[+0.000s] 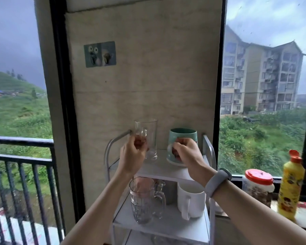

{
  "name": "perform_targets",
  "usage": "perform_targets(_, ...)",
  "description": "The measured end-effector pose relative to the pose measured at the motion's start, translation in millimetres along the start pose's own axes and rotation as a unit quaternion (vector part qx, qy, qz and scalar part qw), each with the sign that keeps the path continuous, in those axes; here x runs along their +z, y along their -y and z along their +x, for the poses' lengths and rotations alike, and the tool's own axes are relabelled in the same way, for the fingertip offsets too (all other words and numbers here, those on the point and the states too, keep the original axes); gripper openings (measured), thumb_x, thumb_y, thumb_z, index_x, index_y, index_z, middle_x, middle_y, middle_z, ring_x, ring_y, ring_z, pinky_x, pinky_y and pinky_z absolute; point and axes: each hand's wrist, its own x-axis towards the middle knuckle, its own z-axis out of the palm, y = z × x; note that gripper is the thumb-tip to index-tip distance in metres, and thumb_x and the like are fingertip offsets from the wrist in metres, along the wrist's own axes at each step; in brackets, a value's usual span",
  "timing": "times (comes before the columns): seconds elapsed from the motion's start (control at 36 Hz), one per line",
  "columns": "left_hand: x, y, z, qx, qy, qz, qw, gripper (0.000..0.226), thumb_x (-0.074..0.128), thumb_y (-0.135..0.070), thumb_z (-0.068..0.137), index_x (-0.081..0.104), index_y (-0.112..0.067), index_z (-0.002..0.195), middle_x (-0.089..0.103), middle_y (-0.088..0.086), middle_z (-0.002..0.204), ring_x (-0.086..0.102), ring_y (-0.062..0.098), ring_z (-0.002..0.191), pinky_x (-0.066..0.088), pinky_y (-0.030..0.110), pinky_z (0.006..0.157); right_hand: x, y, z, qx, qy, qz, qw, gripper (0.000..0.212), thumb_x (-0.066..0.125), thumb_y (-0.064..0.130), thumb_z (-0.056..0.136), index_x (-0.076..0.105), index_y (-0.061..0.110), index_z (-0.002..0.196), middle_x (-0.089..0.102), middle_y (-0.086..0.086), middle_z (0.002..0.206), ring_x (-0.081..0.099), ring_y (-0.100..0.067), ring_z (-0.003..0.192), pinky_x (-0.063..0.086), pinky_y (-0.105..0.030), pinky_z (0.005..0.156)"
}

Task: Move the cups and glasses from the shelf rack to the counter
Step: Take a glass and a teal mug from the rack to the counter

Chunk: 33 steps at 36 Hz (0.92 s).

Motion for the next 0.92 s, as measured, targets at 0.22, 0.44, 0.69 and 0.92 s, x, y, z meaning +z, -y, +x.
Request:
perform_targets(0.22, 16.7, -6.6, 5.9, -0.028, 0.035, -0.063, 0.997, 0.021, 0.042, -0.022, 0.096, 0.050, -0.017, 0.077, 0.056, 0.003, 0.063, 0.054, 0.010, 0.055, 0.043, 0.015, 0.052, -12.3, 3.3, -10.3, -0.038, -0.109, -0.118, 0.986, 0.024, 0.059, 0.017, 0.083, 0.045, 0.007, 0.099, 0.053, -0.008, 0.097, 0.051, -0.023, 0.084, 0.036, -0.023, 0.061)
perform_targets(0.44, 21.8, -13.7, 3.0, -0.029, 0.071, -0.097, 0.992, 0.032, 0.036, -0.024, 0.099, 0.044, -0.011, 0.070, 0.039, 0.006, 0.056, 0.038, 0.022, 0.054, 0.038, 0.035, 0.056, -12.6, 6.2, -7.6, 0.017, -0.097, -0.143, 0.985, 0.022, 0.052, 0.014, 0.079, 0.067, -0.002, 0.082, 0.067, -0.014, 0.084, 0.055, -0.026, 0.075, 0.037, -0.025, 0.056)
perform_targets(0.69, 26.7, -16.2, 2.4, -0.035, 0.080, -0.113, 0.990, 0.034, 0.033, -0.023, 0.099, 0.038, -0.014, 0.066, 0.033, 0.003, 0.054, 0.031, 0.019, 0.052, 0.030, 0.037, 0.057, -13.6, 1.1, -12.8, 0.023, -0.032, 0.006, 0.999, 0.022, 0.044, 0.009, 0.093, 0.061, 0.006, 0.079, 0.066, -0.006, 0.067, 0.059, -0.003, 0.045, 0.049, -0.019, 0.045)
perform_targets(0.92, 27.3, -15.7, 5.5, -0.033, 0.063, -0.117, 0.991, 0.036, 0.035, -0.027, 0.099, 0.036, -0.017, 0.064, 0.031, -0.002, 0.052, 0.028, 0.012, 0.046, 0.026, 0.031, 0.049, -7.7, -3.8, -13.3, -0.043, -0.067, -0.021, 0.997, 0.027, 0.052, 0.020, 0.092, 0.051, 0.009, 0.068, 0.052, -0.003, 0.062, 0.049, -0.013, 0.056, 0.045, -0.017, 0.049)
